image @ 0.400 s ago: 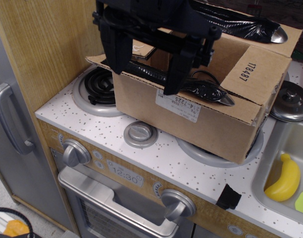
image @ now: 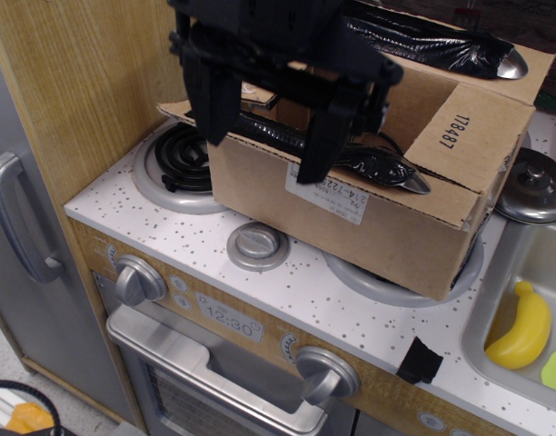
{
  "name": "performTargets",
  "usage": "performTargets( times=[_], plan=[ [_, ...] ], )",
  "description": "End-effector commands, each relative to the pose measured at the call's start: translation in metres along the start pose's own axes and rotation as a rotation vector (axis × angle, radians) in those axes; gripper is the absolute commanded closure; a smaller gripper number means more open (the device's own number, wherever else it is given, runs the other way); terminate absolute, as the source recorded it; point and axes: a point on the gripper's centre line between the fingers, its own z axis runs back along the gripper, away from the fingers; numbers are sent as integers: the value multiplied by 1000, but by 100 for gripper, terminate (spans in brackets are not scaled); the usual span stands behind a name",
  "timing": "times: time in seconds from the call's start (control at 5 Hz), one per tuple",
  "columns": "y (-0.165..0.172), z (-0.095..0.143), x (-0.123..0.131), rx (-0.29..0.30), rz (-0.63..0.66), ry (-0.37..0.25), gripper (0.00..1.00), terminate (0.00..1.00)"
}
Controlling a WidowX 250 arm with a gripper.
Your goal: Close small4fbox flaps
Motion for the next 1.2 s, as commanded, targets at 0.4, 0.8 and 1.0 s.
performTargets(
  times=[0.4,0.8,1.0],
  plan=[
    [-2,-47,16,-134,-44,-102,0,0],
    [7,-47,32,-123,-103,-100,0,0],
    [9,-43,50,-112,-161,-103,0,0]
  ],
)
